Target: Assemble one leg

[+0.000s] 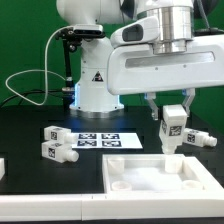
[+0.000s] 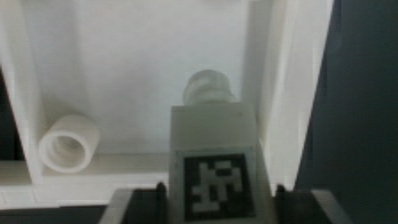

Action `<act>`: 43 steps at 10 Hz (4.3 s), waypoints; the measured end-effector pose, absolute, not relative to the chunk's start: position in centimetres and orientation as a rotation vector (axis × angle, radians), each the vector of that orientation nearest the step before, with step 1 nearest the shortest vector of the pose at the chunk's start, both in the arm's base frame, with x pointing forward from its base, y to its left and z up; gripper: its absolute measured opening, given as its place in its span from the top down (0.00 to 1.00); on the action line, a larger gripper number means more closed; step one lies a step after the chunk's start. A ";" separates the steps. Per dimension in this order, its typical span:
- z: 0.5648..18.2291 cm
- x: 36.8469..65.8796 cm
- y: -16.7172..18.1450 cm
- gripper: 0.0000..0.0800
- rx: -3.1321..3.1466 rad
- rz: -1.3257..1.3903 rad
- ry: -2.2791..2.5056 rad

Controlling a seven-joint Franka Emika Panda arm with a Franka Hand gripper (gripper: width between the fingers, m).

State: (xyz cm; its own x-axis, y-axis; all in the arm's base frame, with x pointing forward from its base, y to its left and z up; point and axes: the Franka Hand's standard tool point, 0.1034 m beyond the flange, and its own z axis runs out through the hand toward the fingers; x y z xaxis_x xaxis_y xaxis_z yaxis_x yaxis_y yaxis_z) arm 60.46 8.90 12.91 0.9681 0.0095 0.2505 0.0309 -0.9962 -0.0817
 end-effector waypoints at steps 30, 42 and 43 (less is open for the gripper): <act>9.5 62.9 11.3 0.25 -2.979 -0.755 -0.115; 8.5 64.4 11.2 0.53 -3.056 0.015 0.166; 8.5 64.4 11.1 0.64 -3.049 0.020 0.281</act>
Offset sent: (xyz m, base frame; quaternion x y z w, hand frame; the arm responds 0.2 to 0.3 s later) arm 0.0000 0.0000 0.0000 0.0000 0.0650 0.0000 0.9979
